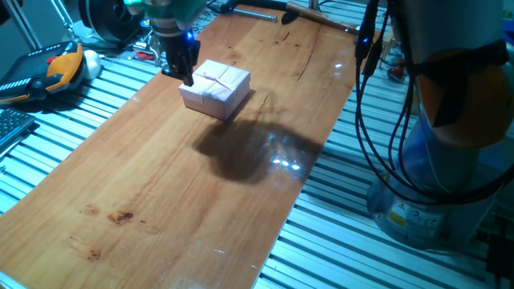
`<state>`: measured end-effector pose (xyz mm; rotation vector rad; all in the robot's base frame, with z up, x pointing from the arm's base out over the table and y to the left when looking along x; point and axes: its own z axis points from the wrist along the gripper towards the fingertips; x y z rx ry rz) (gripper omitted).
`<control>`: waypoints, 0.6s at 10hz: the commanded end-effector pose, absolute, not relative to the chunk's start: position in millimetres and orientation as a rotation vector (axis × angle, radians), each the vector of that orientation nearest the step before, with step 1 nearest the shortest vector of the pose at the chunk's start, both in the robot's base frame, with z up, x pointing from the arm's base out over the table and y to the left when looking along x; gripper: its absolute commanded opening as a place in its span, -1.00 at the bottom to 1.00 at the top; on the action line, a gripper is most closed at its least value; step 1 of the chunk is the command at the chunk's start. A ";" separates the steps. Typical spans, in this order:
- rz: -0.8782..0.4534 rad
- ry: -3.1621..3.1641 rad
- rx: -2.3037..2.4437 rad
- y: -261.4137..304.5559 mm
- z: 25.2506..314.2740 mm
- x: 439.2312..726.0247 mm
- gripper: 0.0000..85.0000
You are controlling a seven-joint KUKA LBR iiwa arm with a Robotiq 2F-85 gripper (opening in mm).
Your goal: Slide the outer casing onto the gift box
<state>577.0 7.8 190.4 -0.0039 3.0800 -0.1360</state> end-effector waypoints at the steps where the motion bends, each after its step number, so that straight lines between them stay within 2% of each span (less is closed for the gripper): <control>1: -0.123 3.087 -0.016 5.9 195.3 575.1 -1.00; 6: -0.057 3.101 0.000 7.5 210.9 556.2 -1.00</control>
